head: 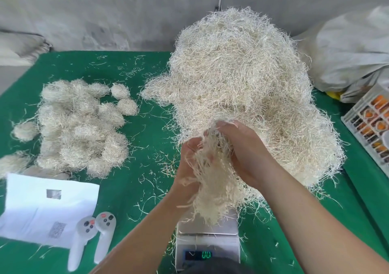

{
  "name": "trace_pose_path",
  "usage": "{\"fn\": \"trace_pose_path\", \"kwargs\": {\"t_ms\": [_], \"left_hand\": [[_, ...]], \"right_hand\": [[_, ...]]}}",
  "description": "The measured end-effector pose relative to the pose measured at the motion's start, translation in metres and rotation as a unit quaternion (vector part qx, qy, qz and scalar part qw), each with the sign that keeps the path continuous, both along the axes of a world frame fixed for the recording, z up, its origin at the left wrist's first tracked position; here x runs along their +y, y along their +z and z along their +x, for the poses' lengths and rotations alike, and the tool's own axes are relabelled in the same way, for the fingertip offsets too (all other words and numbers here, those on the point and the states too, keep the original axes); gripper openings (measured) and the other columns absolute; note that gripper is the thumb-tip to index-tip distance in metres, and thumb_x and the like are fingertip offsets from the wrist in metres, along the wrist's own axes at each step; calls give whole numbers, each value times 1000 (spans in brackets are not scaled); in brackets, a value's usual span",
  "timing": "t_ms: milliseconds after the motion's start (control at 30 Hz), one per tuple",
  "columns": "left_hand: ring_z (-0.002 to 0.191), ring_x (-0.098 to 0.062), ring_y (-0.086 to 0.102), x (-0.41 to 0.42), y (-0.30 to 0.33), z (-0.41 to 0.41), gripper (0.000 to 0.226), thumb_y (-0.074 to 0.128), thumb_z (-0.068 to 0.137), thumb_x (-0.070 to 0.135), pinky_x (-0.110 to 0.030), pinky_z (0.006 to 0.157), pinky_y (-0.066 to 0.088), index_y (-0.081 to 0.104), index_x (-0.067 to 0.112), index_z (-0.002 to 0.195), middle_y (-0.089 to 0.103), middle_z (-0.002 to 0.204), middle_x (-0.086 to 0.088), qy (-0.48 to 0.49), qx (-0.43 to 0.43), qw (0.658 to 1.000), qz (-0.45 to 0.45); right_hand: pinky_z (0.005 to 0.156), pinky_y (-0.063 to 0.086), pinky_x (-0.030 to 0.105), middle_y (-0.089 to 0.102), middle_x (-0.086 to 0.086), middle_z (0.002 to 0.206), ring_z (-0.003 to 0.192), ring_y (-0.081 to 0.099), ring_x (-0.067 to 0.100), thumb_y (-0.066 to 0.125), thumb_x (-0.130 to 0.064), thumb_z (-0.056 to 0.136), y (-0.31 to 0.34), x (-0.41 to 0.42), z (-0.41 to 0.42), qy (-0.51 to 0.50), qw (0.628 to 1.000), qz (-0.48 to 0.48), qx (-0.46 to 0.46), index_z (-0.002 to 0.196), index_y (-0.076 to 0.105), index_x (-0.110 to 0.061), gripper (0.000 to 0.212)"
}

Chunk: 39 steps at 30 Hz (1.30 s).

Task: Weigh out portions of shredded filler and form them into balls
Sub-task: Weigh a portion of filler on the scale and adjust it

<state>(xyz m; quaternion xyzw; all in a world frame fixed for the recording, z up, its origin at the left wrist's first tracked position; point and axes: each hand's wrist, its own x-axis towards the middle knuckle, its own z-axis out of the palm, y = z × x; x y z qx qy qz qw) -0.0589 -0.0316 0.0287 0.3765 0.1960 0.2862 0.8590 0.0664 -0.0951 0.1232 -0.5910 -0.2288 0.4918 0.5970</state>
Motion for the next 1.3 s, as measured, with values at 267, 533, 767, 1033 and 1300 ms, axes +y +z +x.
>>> {"fn": "trace_pose_path", "kwargs": {"t_ms": [267,533,767,1033,1300], "left_hand": [[103,-16,66,-25,-63,-46,34,55,101,9,-16,93,51,62,26,130,70,113,7,-26,306,887,345],[45,-7,30,-22,-105,-78,69,32,78,95,-23,48,29,46,31,56,42,52,13,-39,411,860,299],[45,-5,38,-3,-149,-99,53,44,101,62,-23,46,39,53,15,78,50,61,6,-118,562,760,304],[45,-8,35,12,-161,-111,33,44,109,23,-26,43,36,57,4,86,64,81,-7,-37,560,818,128],[52,-13,35,34,-127,-99,28,37,111,19,-29,46,29,58,11,95,51,70,-8,205,543,814,8]], "right_hand": [[124,28,47,64,-2,141,137,54,16,72,-41,91,20,9,26,-62,994,81,36,147,54,-23,62],[120,27,42,61,-8,138,120,55,5,76,-41,91,21,24,68,-140,986,77,35,145,52,-20,63],[107,50,41,66,9,137,121,66,23,76,-26,95,27,39,117,-246,967,61,23,152,45,-13,66],[93,59,28,67,14,125,106,71,26,65,-25,103,38,50,178,-262,946,32,-186,154,41,-3,60],[121,22,58,12,14,173,154,24,41,65,-33,102,-24,44,205,73,886,-247,-386,166,3,-22,90]]}}
